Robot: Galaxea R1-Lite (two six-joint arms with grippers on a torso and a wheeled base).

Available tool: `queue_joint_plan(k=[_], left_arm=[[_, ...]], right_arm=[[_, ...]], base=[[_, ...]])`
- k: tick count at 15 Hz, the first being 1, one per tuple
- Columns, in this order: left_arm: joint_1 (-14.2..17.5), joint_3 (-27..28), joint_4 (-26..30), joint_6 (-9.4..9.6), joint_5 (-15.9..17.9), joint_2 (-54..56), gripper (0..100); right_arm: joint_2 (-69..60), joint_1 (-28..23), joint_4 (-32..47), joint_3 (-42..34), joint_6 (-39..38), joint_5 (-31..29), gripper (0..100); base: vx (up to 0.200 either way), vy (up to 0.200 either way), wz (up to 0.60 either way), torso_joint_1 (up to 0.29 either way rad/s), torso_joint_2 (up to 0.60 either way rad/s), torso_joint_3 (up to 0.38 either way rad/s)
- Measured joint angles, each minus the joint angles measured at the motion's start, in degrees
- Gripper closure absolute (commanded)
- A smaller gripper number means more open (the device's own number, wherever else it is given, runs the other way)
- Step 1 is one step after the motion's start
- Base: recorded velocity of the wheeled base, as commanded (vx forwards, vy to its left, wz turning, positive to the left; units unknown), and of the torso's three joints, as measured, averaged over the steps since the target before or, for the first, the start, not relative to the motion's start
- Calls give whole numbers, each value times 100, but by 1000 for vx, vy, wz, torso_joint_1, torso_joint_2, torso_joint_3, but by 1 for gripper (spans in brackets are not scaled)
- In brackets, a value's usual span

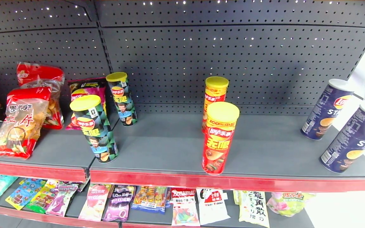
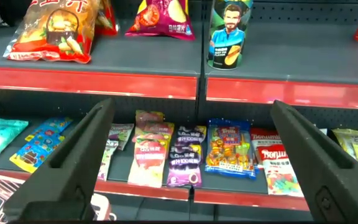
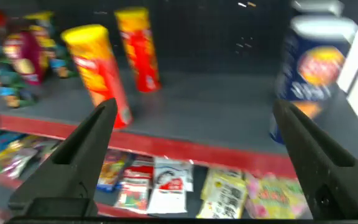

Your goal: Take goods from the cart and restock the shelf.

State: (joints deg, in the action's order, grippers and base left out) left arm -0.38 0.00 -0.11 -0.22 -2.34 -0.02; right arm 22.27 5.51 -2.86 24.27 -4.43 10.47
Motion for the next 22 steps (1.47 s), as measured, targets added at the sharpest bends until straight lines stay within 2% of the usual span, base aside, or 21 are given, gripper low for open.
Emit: queue_joint_plan(k=[4, 6, 9, 14, 22], left_arm=[[2, 0, 1, 0, 0, 0, 0], [2, 0, 0, -2, -1, 0, 0], [5, 0, 0, 0, 0, 0, 0], [2, 0, 0, -2, -1, 0, 0], [5, 0, 0, -2, -1, 0, 0]], right_arm=[[2505, 708, -613, 1232, 98, 312, 0], [3618, 1036, -1046, 1501, 123, 378, 0], [4897, 1493, -2116, 1624, 134, 406, 0], [5675, 1766, -2299, 1106, 167, 279, 0], [6684, 1783, -2302, 998, 176, -996, 0]], base=[[0, 0, 0, 0, 0, 0], [0, 0, 0, 0, 0, 0], [0, 0, 0, 0, 0, 0], [0, 0, 0, 0, 0, 0], [0, 0, 0, 0, 0, 0]])
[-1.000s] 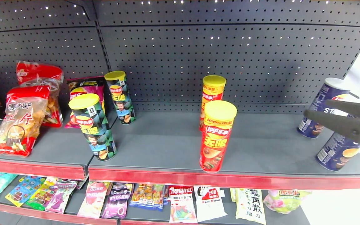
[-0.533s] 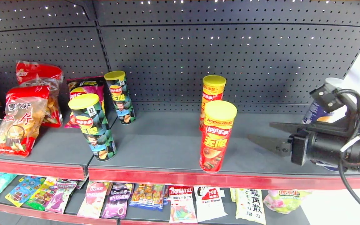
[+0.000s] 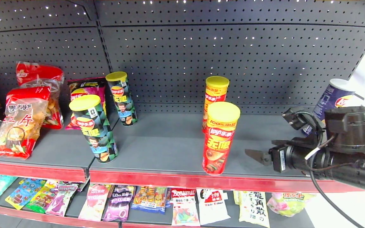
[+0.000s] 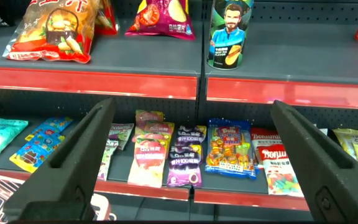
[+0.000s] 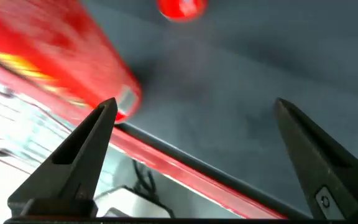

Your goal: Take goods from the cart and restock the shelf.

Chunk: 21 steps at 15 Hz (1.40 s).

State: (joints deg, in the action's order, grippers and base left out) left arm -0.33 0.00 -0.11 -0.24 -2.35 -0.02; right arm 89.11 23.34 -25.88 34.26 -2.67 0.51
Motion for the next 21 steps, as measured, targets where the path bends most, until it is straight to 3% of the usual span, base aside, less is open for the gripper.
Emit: queue_joint_plan(k=[5, 21], left_arm=[[0, 0, -2, 0, 0, 2, 0], [-2, 0, -2, 0, 1, 2, 0]], right_arm=[[490, 256, 13, 68, 21, -456, 0], [1375, 553, -59, 457, 260, -669, 0]], base=[[0, 0, 0, 0, 0, 0], [0, 0, 0, 0, 0, 0]])
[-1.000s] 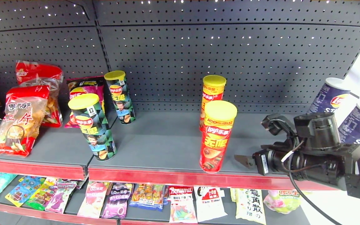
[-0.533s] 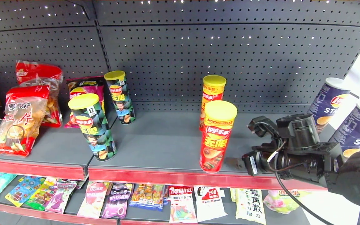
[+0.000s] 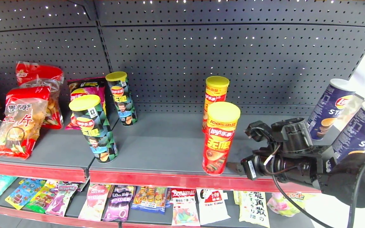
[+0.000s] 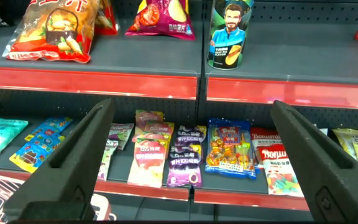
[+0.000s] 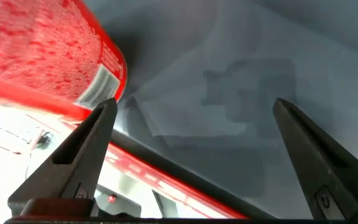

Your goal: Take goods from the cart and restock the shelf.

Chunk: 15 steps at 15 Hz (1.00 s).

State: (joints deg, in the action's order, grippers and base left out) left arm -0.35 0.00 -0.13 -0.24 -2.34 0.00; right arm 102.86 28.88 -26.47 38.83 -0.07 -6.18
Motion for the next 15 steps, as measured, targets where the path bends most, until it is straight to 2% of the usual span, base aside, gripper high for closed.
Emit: queue_joint_plan(k=[15], left_arm=[[2, 0, 2, 2, 0, 0, 0]], right_arm=[[245, 183, -18, 345, 0, -16, 0]], base=[[0, 0, 0, 0, 0, 0]])
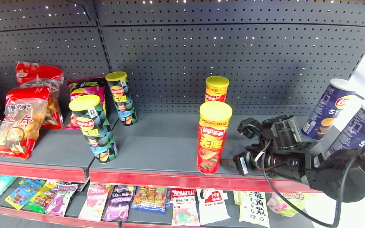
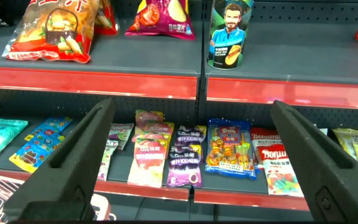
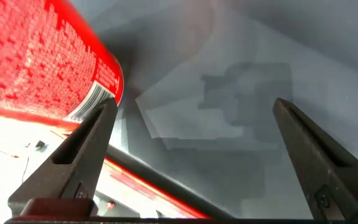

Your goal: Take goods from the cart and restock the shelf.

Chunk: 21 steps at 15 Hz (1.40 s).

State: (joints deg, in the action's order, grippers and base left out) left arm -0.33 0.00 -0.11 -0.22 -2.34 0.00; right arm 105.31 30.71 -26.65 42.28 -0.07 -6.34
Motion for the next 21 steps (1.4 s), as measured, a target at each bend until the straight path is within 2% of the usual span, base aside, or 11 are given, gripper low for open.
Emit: queue_joint_plan(k=[7, 11, 16, 21], left_arm=[[0, 0, 0, -2, -1, 0, 0], [-5, 0, 0, -2, -1, 0, 0], [0, 0, 0, -2, -1, 0, 0], [-5, 0, -2, -2, -1, 0, 0]], right_arm=[[83, 73, 0, 118, -2, -30, 0], [56, 51, -290, -28, -2, -94, 0], [-750, 35, -485, -752, 2, -258, 0], [-2594, 278, -472, -1863, 72, -397, 0]], base=[[0, 0, 0, 0, 0, 0], [0, 0, 0, 0, 0, 0], [0, 0, 0, 0, 0, 0], [0, 0, 0, 0, 0, 0]])
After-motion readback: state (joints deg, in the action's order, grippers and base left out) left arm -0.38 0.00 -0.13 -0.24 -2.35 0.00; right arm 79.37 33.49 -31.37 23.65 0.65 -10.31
